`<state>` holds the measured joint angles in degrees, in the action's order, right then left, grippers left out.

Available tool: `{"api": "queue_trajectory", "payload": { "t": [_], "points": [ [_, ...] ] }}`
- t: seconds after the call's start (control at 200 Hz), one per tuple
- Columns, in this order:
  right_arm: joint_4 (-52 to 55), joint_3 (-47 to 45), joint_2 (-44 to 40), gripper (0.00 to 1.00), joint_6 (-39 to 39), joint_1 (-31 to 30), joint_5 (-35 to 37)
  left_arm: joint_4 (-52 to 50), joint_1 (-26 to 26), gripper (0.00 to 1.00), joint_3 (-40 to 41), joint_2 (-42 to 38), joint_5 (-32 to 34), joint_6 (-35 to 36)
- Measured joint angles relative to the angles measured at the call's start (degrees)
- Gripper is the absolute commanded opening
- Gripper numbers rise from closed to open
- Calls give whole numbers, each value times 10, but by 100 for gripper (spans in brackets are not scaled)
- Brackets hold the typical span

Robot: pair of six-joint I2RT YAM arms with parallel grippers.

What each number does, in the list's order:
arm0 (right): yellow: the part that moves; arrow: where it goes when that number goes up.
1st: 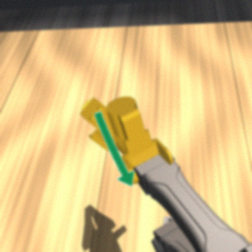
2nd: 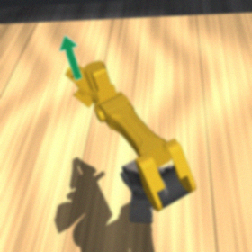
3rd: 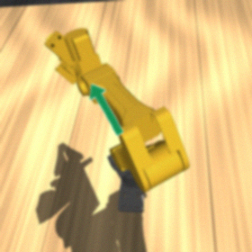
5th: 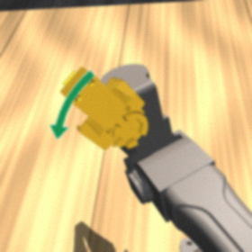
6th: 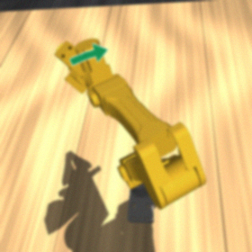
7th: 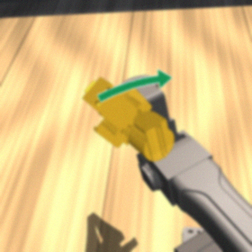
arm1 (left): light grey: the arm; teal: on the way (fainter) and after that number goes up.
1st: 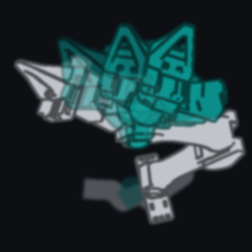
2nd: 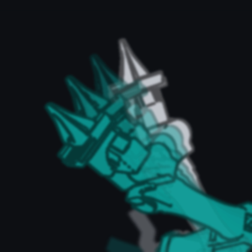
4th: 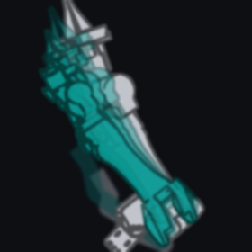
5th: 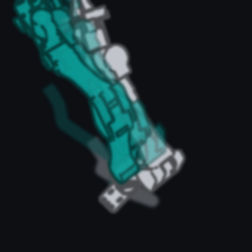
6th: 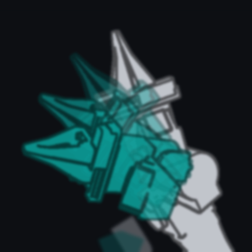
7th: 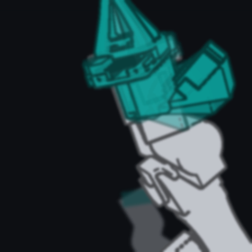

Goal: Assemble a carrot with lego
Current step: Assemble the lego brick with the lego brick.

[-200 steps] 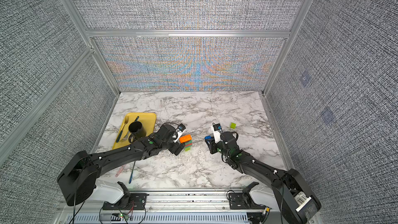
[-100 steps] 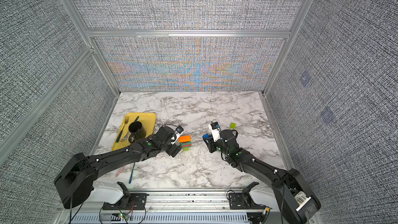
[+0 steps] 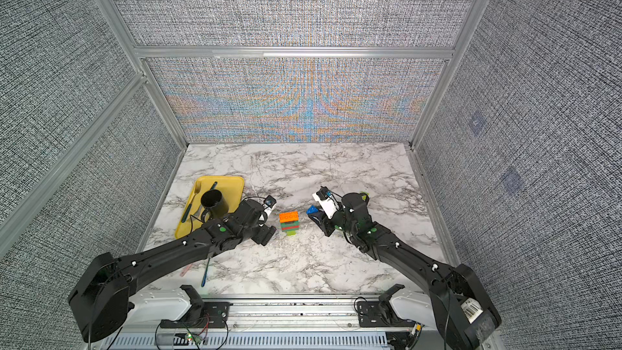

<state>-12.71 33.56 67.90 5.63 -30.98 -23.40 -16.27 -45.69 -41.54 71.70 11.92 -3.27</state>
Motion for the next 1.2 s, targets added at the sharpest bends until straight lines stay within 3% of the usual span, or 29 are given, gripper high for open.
{"api": "queue_trajectory", "payload": {
  "t": [0.28,0.49,0.636,0.861,1.196],
  "points": [
    [73,87,35,19,168,6,-78,-65,26,83,-44,-50,-71,-120],
    [185,202,124,19,318,40,-153,-104,103,79,-84,-49,-196,-211],
    [269,258,184,19,400,56,-177,-118,117,77,-106,-19,-278,-257],
    [346,289,224,19,475,58,-192,-121,121,75,-147,40,-341,-297],
    [377,316,243,18,532,57,-234,-127,122,66,-176,89,-365,-302]
  ]
}}
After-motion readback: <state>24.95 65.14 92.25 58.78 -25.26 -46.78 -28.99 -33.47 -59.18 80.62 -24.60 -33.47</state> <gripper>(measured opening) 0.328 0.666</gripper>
